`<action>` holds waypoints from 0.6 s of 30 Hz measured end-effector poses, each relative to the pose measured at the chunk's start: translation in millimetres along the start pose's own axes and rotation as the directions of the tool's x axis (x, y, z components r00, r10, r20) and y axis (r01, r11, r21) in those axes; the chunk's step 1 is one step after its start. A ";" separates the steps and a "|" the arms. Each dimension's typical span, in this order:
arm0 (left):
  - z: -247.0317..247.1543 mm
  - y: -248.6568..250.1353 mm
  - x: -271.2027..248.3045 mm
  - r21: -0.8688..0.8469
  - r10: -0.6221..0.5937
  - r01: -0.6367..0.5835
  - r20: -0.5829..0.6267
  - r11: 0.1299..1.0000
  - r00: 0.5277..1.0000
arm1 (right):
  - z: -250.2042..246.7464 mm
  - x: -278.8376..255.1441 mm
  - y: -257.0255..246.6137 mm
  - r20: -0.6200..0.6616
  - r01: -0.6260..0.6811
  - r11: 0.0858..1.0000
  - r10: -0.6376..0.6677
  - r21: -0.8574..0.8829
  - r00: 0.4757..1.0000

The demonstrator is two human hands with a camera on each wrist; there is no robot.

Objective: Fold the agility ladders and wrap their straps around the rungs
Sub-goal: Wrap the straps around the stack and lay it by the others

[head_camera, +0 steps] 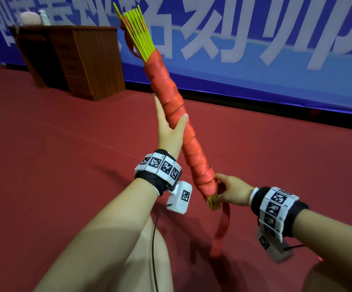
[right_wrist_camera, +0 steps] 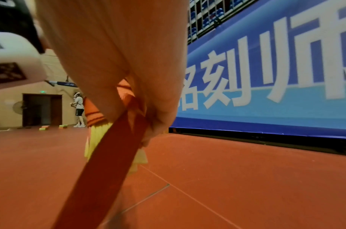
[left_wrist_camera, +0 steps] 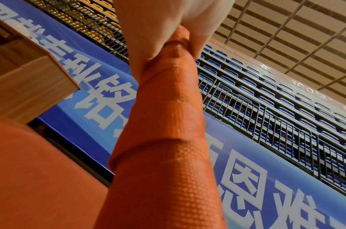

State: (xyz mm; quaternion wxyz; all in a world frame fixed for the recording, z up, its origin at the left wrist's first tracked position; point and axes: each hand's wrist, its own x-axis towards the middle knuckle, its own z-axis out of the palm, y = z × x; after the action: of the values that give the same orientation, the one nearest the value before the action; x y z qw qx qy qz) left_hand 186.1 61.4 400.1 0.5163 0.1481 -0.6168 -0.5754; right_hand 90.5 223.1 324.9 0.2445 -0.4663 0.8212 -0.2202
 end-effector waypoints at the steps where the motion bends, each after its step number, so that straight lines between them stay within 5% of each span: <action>1: 0.3 -0.9 0.0 0.019 0.004 -0.004 0.003 1.000 1.000 | 2.1 -0.7 0.0 -0.009 0.016 0.997 -0.016 -0.070 1.000; 6: 0.9 -3.4 0.8 0.077 0.039 -0.038 -0.017 0.996 0.999 | -0.1 -2.1 -4.4 -0.082 -0.051 0.987 0.039 -0.153 0.996; 10: 5.5 -6.4 0.1 0.062 0.037 -0.032 -0.074 0.998 0.997 | -3.7 -2.4 0.0 -0.204 -0.130 0.991 0.130 0.016 0.970; 18: 13.8 -12.3 0.7 -0.041 -0.100 0.094 -0.171 0.995 0.980 | 0.6 -6.0 6.4 -0.473 -0.131 0.925 0.301 0.358 0.828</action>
State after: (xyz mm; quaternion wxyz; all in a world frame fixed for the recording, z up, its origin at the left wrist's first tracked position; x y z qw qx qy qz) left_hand 169.6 64.9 392.6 0.5414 0.2191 -0.5524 -0.5947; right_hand 89.3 231.3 321.8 0.1071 -0.2479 0.8593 -0.4343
